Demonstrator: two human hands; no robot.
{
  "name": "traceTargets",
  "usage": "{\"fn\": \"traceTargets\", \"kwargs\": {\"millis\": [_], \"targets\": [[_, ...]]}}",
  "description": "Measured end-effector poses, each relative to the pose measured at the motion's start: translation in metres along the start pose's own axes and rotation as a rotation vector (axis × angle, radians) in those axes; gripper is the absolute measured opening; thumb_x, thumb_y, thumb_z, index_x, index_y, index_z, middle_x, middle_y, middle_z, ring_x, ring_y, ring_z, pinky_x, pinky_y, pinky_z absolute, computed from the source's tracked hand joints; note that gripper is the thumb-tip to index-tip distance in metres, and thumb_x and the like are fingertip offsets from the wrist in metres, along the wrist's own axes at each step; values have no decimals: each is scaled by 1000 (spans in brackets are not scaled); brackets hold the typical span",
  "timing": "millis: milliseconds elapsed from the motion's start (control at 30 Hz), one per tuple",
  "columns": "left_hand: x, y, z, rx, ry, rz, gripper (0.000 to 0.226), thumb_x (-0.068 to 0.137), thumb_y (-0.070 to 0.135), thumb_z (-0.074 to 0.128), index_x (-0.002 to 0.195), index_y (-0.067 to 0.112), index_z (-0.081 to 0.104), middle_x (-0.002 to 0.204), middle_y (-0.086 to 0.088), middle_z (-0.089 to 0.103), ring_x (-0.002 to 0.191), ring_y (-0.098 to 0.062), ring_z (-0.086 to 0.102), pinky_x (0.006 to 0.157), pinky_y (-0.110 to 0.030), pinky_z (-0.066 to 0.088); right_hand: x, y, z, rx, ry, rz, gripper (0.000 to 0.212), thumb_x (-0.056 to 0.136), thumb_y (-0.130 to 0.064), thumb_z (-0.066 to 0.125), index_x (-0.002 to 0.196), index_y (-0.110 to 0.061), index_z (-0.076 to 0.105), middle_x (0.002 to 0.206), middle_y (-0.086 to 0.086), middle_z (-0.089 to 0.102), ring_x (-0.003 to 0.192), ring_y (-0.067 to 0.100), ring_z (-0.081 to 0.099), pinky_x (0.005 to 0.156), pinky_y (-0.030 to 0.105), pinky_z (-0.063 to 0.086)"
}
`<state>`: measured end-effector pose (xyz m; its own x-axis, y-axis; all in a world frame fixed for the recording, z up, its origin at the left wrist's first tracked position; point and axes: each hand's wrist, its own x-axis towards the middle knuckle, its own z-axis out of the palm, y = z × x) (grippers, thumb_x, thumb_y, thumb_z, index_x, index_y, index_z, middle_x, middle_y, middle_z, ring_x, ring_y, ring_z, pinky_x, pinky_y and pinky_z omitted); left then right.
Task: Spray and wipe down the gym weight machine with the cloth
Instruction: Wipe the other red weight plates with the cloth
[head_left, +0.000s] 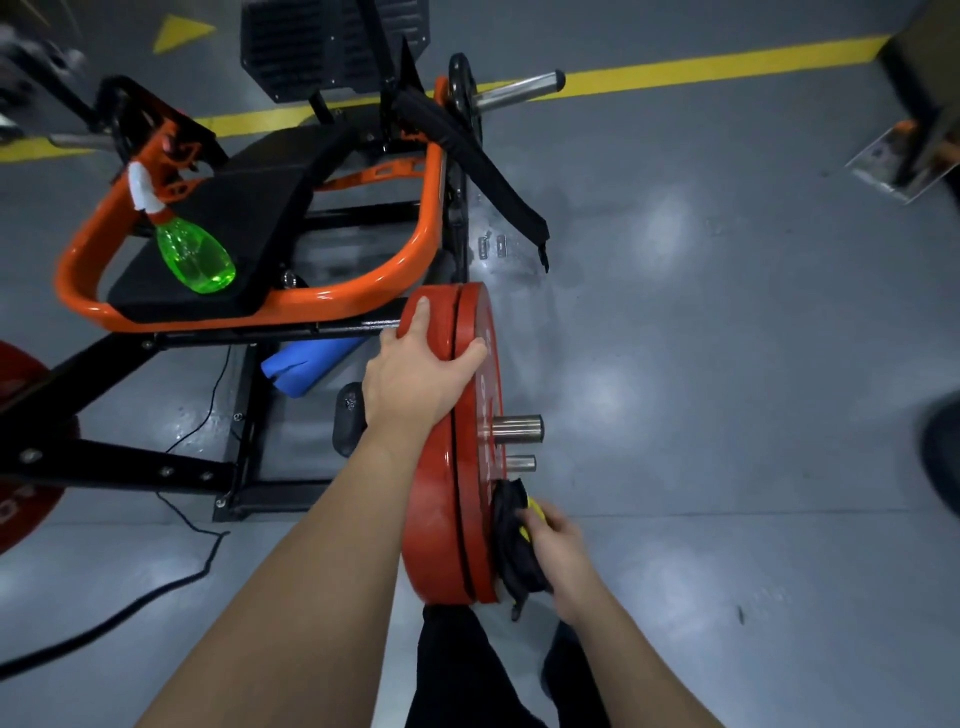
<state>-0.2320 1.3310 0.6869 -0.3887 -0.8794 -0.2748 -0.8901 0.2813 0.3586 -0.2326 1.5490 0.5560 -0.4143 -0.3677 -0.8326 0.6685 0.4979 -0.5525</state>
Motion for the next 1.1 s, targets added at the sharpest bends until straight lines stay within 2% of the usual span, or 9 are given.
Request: {"fn": "traceTargets", "kwargs": {"millis": [67, 167, 267, 367, 467, 633, 833, 1000, 1100], "targets": [[13, 2, -2, -9, -39, 8, 95, 77, 78, 55, 159, 38, 28, 150, -12, 46, 133, -39, 50, 107, -47, 43, 0, -9, -1, -6, -14, -81, 18, 97, -22, 68, 113, -24, 76, 100, 0, 79, 95, 15, 74, 88, 32, 59], [32, 13, -11, 5, -65, 57, 89, 79, 72, 59, 156, 32, 38, 150, -11, 48, 135, -35, 50, 109, -44, 40, -8, -43, 8, 50, -58, -204, 16, 98, -20, 66, 106, -29, 76, 97, -5, 79, 86, 5, 74, 71, 18, 55], [27, 22, -17, 85, 44, 152, 82, 84, 75, 54, 154, 35, 41, 163, -5, 33, 139, -34, 47, 107, -47, 42, -10, -65, 16, 47, -52, -281, 15, 98, -21, 66, 109, -26, 76, 104, 1, 79, 91, 11, 73, 83, 27, 57], [-6, 18, -12, 71, -34, 131, 99, 79, 91, 43, 160, 39, 23, 171, -9, 7, 153, -37, 19, 118, -54, 28, -5, -84, 19, 51, -68, -281, 15, 99, -23, 65, 112, -21, 74, 105, 6, 78, 95, 20, 74, 85, 35, 58], [-49, 1, 6, 146, -4, 138, 110, 77, 94, 38, 163, 35, 5, 170, -16, -6, 154, -42, 6, 122, -54, 18, 0, -111, 23, 106, -81, -296, 15, 101, -26, 62, 112, -22, 72, 97, 4, 76, 80, 16, 72, 68, 27, 55], [-60, -10, 13, 191, 85, 126, 83, 92, 68, 45, 161, 46, 5, 169, -16, -7, 132, -48, 42, 100, -48, 46, 4, -100, 35, 121, 6, -269, 12, 100, -23, 60, 95, -20, 70, 74, -3, 70, 70, 14, 65, 62, 24, 49], [-51, -11, 13, 248, 108, 165, 72, 93, 67, 38, 158, 51, 12, 168, -18, 6, 123, -45, 50, 93, -44, 49, -2, -35, 11, 5, -27, -39, 18, 102, -17, 60, 88, -13, 70, 94, 18, 74, 80, 25, 67, 69, 31, 50], [-39, -10, 12, 273, 101, 189, 69, 93, 67, 38, 157, 53, 15, 169, -16, 9, 124, -45, 51, 95, -46, 48, 8, -122, 26, 151, -84, -242, 9, 97, -22, 66, 96, -16, 73, 102, 14, 77, 91, 25, 71, 86, 39, 56], [-32, -7, 10, 271, 87, 185, 67, 94, 67, 37, 157, 54, 16, 169, -16, 11, 126, -44, 49, 96, -46, 47, 5, -163, 31, 94, -81, -395, 7, 94, -25, 66, 91, -25, 72, 91, 2, 74, 80, 15, 68, 73, 31, 55]]}}
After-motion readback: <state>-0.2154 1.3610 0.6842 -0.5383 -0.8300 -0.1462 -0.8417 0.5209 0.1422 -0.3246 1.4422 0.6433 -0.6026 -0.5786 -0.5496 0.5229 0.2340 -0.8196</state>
